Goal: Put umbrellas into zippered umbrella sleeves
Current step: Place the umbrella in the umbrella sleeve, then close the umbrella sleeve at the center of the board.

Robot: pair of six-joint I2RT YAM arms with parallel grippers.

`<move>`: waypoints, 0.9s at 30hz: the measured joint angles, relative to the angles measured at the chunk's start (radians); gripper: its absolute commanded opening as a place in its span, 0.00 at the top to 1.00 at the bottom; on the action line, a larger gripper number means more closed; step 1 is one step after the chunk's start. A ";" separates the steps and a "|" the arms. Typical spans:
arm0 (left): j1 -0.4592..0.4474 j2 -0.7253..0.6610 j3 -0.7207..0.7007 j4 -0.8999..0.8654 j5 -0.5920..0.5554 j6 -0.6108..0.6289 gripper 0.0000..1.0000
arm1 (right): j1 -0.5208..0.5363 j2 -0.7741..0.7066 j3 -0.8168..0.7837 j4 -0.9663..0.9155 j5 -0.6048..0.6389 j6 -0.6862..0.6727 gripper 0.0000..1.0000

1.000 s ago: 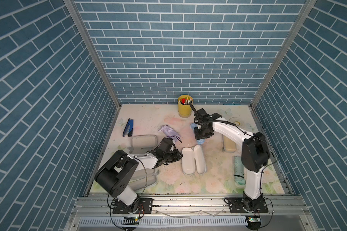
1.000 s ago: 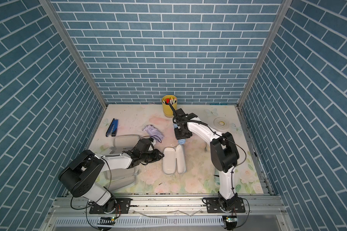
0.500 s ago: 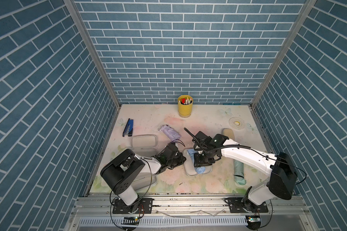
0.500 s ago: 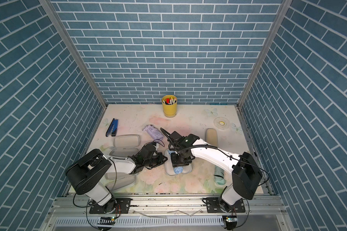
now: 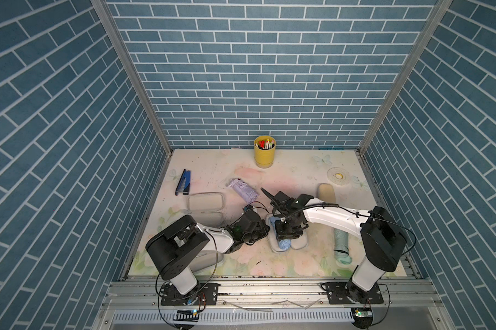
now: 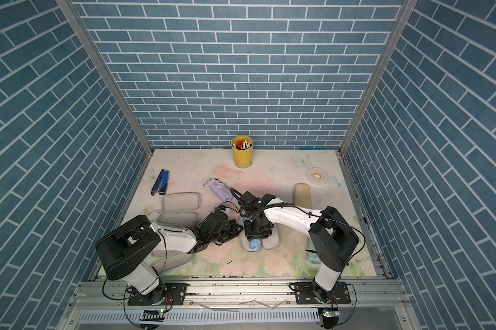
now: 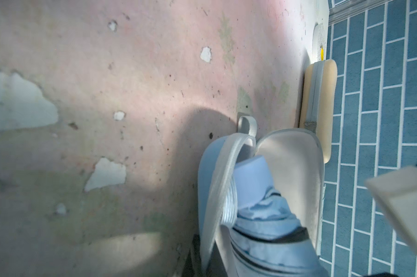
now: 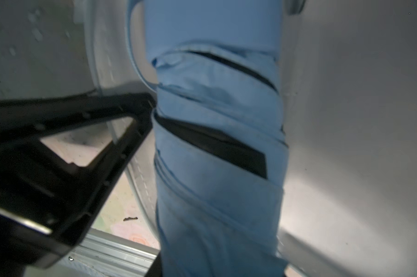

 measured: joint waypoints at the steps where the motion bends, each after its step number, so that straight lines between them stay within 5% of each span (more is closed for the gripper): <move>1: 0.000 0.000 0.000 0.002 0.000 0.000 0.96 | -0.001 0.010 0.013 0.007 0.004 -0.005 0.79; 7: 0.005 0.013 0.010 0.003 -0.003 0.009 0.96 | 0.001 0.055 0.037 0.012 0.019 -0.057 0.79; 11: 0.011 0.018 0.010 0.004 -0.003 0.014 0.93 | 0.001 0.082 0.031 0.023 0.019 -0.098 0.33; 13: 0.012 0.018 0.010 0.004 0.002 0.016 0.89 | 0.000 0.085 0.031 0.026 0.018 -0.123 0.22; 20: 0.027 -0.021 -0.020 -0.017 0.045 0.025 0.70 | -0.061 -0.040 0.009 -0.014 -0.043 -0.179 0.17; 27: 0.048 -0.152 -0.067 -0.085 0.089 0.063 0.46 | -0.382 -0.288 -0.120 0.031 -0.129 -0.222 0.13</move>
